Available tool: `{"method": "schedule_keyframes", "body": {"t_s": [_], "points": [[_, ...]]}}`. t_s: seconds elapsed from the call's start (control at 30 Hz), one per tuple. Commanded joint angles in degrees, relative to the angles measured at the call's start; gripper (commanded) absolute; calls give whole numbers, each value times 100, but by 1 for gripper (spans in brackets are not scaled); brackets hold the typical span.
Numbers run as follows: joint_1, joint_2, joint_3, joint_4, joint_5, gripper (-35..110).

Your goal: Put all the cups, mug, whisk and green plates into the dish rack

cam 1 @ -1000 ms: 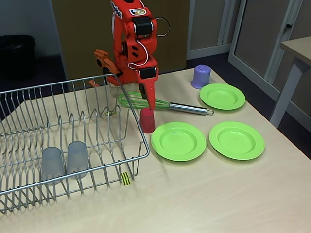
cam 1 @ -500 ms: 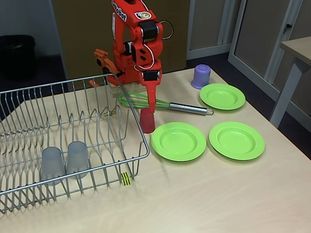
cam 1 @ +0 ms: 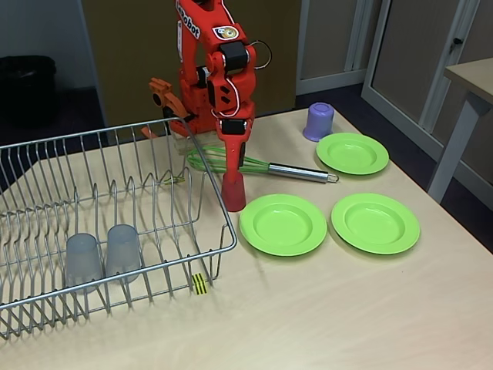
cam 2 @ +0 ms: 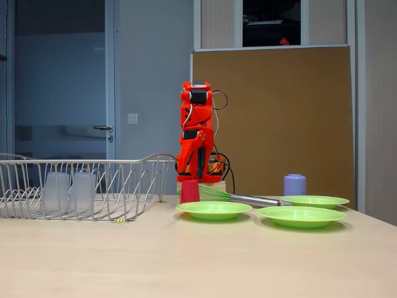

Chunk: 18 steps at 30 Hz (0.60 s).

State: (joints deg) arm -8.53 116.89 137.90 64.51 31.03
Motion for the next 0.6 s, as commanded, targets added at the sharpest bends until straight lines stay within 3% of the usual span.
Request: {"method": "schedule_keyframes", "body": {"t_s": [0.0, 0.57], "points": [[-26, 105, 141, -123, 141, 37], [-176, -325, 791, -1345, 466, 34]]}}
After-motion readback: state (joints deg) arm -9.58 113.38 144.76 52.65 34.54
